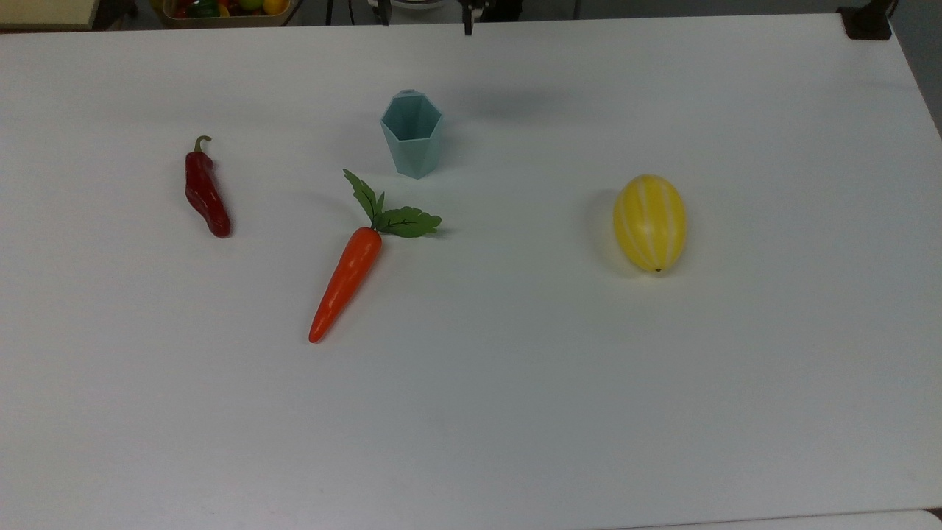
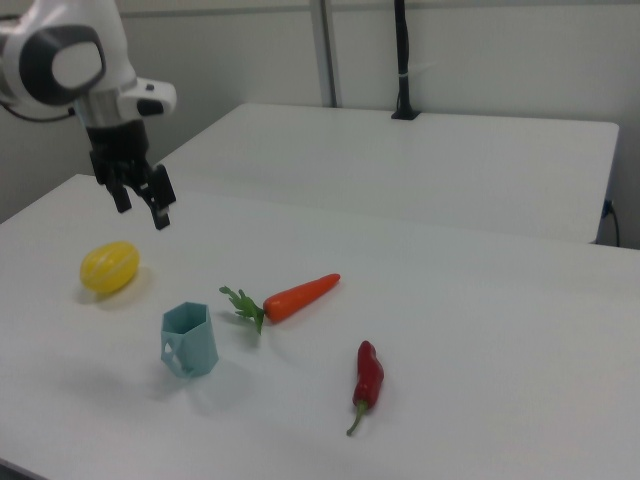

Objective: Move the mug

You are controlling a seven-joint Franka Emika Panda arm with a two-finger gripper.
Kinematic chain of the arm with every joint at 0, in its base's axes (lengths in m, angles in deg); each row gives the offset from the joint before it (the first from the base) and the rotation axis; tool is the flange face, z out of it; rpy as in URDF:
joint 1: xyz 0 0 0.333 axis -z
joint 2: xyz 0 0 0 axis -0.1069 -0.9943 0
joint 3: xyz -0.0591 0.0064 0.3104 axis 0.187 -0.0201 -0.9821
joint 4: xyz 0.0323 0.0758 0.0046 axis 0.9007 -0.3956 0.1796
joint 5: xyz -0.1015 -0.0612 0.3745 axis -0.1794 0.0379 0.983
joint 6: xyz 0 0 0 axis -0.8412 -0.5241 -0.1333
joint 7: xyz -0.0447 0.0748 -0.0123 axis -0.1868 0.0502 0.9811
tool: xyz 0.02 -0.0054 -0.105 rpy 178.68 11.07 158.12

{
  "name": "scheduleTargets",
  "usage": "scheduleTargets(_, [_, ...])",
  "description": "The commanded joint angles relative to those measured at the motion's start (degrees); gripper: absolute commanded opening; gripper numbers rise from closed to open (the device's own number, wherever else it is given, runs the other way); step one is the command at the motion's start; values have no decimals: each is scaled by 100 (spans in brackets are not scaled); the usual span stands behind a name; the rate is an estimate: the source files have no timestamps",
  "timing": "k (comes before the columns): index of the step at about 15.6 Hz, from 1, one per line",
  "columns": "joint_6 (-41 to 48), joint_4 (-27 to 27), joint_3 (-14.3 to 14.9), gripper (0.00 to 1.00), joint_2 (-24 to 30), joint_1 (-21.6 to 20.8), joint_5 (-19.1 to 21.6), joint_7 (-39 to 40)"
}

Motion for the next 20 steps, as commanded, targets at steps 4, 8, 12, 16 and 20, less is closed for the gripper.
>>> scheduleTargets(4, [904,921,47,100,-64,6,88,-163])
scheduleTargets(8, [440,948,320,100,-81,-82,79,283])
scheduleTargets(12, [166,939,881,100,-116,-406,88,1354])
scheduleTargets(16, [121,904,971,100,-116,-442,88,1788])
scheduleTargets(20, [121,904,971,100,-125,-442,88,1788])
